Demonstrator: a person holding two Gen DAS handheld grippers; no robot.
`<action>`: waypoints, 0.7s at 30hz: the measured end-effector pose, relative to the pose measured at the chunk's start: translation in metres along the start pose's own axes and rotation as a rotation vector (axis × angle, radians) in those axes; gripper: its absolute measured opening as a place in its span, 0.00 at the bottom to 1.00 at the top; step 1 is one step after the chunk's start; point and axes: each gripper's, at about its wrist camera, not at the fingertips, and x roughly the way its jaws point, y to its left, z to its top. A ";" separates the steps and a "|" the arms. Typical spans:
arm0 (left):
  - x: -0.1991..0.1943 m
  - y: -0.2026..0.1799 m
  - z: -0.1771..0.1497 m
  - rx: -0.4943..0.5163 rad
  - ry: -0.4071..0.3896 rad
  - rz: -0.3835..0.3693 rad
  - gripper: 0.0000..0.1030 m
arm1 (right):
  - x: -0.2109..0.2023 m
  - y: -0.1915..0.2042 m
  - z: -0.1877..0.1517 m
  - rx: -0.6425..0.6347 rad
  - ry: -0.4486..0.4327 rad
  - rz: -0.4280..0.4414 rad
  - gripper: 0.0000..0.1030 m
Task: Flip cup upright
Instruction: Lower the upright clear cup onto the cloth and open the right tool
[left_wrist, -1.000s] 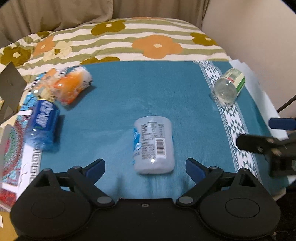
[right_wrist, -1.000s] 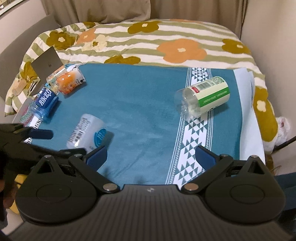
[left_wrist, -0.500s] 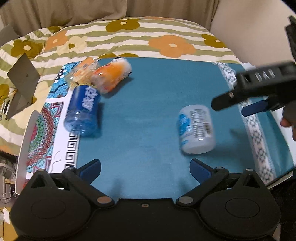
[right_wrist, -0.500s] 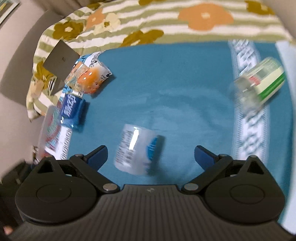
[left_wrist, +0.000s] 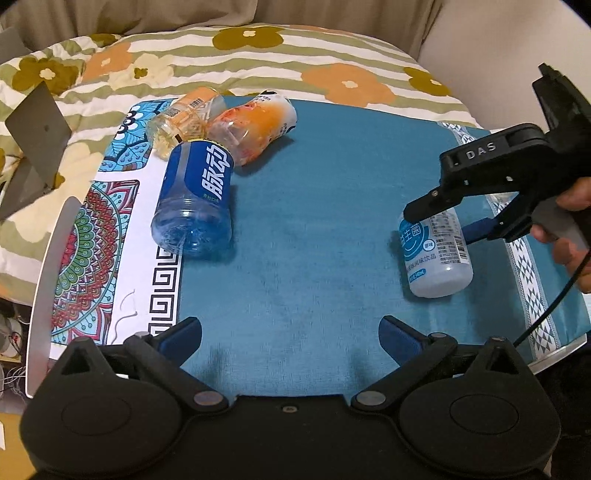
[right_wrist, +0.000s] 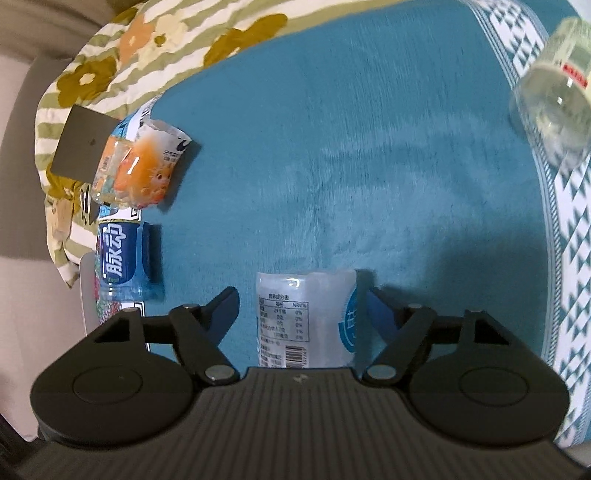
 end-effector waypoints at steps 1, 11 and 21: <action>0.000 0.001 0.000 0.003 0.002 -0.002 1.00 | 0.001 0.000 0.000 0.008 0.002 0.002 0.82; 0.001 0.008 -0.002 -0.004 0.008 -0.023 1.00 | 0.007 -0.005 0.001 0.042 0.003 -0.001 0.73; -0.004 0.011 -0.006 0.005 0.001 -0.037 1.00 | -0.022 0.013 -0.023 -0.065 -0.242 -0.001 0.69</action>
